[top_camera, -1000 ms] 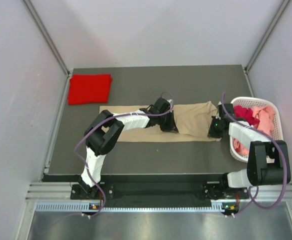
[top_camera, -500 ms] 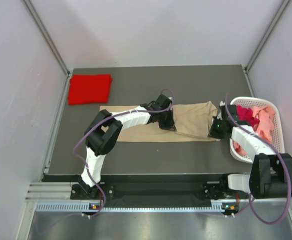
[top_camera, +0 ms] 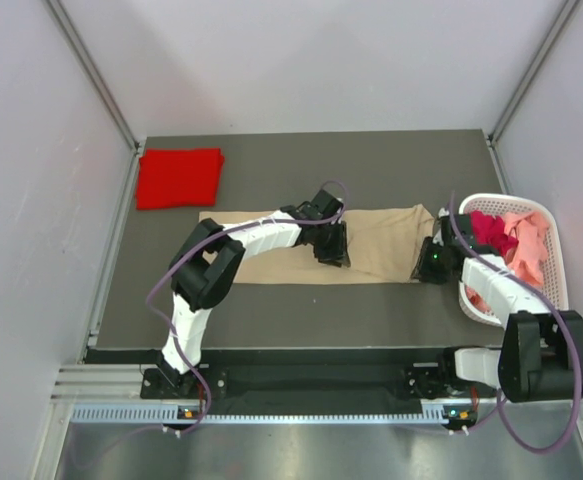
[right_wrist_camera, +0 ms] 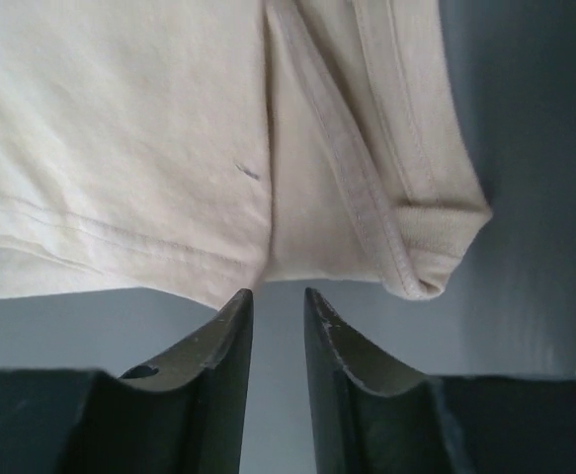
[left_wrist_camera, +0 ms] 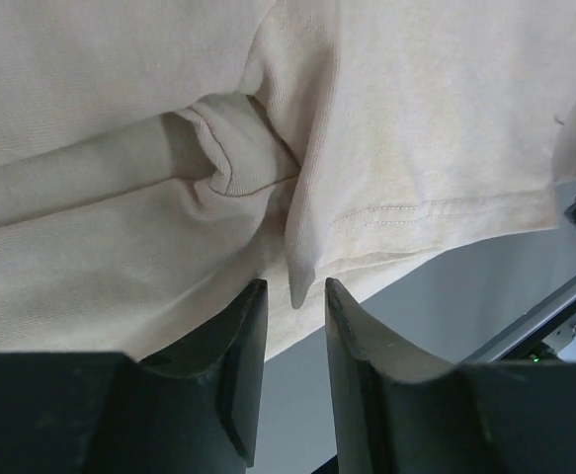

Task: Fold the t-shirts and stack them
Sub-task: Fold the tshirt

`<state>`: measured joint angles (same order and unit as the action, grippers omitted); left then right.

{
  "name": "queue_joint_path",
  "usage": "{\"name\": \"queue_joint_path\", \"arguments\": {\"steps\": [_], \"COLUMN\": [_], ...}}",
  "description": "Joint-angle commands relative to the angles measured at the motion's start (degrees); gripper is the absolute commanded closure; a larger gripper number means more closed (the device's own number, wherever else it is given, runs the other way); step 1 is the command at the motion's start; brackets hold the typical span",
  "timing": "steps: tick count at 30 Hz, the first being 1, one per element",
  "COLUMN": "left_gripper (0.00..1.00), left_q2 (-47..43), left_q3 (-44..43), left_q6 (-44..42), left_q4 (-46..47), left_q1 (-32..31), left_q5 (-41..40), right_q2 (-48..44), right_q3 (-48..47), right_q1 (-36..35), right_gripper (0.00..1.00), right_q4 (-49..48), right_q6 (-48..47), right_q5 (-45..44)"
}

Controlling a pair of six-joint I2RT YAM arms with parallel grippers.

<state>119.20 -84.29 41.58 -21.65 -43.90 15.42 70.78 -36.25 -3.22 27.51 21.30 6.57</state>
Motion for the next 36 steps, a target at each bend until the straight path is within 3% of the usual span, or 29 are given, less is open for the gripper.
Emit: {"name": "queue_joint_path", "arguments": {"steps": [1,6,13,18,27,31,36], "left_gripper": [0.65,0.64,0.63,0.62,0.62,0.62,0.62], "left_q2": [-2.65,-5.81,-6.09,-1.87,4.46,4.99,5.78], "left_q3": [-3.42,-5.62,-4.92,-4.65,-3.86,-4.39,-5.53], "left_q6": [-1.59,-5.19,-9.50,-10.73,-11.61,-11.88,-12.40], "left_q4": [-1.90,-5.59,-5.95,-5.16,-5.07,-4.81,-4.80], "left_q1": [1.09,7.76,21.29,27.72,32.82,33.62,33.62], "left_q5": [0.31,-1.27,-3.02,-3.82,-8.04,-7.51,-7.25], "right_q2": [-1.09,6.89,24.30,34.23,44.35,43.13,39.17], "right_q3": [-7.15,-19.19,-36.32,-41.79,-45.76,-44.35,-43.47], "right_q1": [-0.29,0.50,2.69,6.56,9.99,10.87,11.05], "right_gripper": [0.71,0.66,0.95,0.99,0.98,0.86,0.78], "right_q4": [0.26,-1.92,-2.19,-4.39,-7.11,-8.52,-8.96], "right_q6": [0.41,-2.83,-8.99,-10.40,-9.96,-9.96,-8.21], "right_q5": [-2.61,-2.80,0.91,2.56,2.74,4.51,5.82]}}
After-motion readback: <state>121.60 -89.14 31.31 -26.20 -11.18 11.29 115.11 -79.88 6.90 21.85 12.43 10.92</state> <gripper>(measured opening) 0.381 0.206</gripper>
